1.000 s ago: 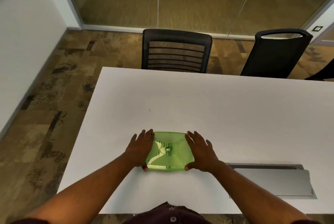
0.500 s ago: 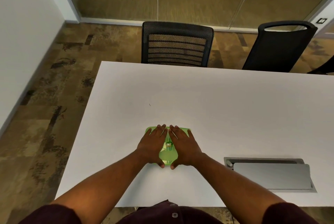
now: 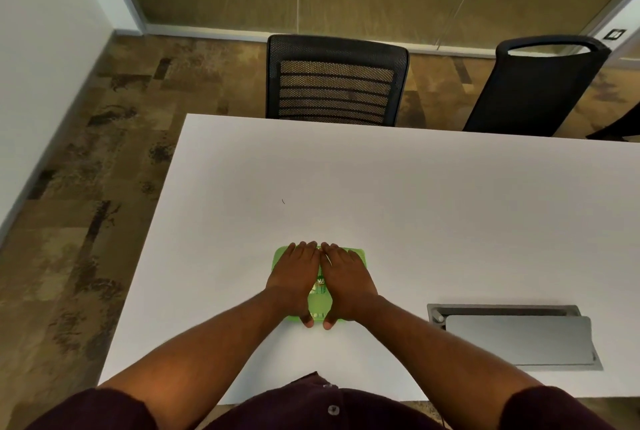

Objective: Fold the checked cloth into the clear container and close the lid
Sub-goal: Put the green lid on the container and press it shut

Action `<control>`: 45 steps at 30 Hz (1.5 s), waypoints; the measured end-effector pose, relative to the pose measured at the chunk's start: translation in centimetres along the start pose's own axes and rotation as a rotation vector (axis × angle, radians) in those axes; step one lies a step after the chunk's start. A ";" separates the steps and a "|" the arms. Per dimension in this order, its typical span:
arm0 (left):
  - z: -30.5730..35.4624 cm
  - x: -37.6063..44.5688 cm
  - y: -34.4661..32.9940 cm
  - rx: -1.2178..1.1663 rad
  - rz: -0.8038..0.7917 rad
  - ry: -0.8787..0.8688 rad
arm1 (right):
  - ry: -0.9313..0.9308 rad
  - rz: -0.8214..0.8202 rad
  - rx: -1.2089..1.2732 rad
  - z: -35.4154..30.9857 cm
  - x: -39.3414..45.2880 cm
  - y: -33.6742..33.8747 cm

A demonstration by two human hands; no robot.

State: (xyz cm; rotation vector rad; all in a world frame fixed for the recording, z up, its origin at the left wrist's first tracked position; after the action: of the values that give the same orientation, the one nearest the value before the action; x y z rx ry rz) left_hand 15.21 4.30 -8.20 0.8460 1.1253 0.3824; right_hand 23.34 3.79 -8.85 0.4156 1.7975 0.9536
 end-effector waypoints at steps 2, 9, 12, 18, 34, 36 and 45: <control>0.1 -0.1 -0.1 0.009 0.003 -0.015 | -0.005 -0.004 -0.003 0.0 0.0 -0.1; -1.2 -1.2 -1.6 -0.011 0.013 -0.100 | 0.002 0.007 -0.062 0.7 -1.1 0.2; -2.3 -1.8 -1.8 -0.025 0.045 -0.083 | 0.000 0.002 -0.012 1.7 -1.9 -0.1; -5.8 -3.5 -2.2 -0.099 0.023 -0.010 | -0.004 -0.062 0.118 5.8 -3.3 -0.6; -7.6 -3.7 -2.7 -0.164 -0.016 0.084 | -0.027 -0.066 0.163 7.0 -2.7 -1.5; -7.4 -3.4 -2.8 -0.139 -0.027 0.088 | -0.047 -0.069 0.159 7.3 -2.6 -1.8; -5.5 -3.1 -2.7 0.093 -0.107 0.159 | -0.137 -0.159 0.102 6.8 -2.8 -2.0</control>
State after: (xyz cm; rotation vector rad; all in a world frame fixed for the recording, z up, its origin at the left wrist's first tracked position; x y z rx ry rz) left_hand 8.59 2.78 -9.22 0.8437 1.3385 0.3146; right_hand 30.88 3.49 -9.75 0.3853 1.7309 0.7090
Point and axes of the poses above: each hand's wrist, its own x-axis towards the middle knuckle, its own y-axis out of the back of the hand, z = x × y, the point moved 9 cm from there along x, towards the middle knuckle, and after that the axes turned 15 degrees about -z, right-handed, at the moved point
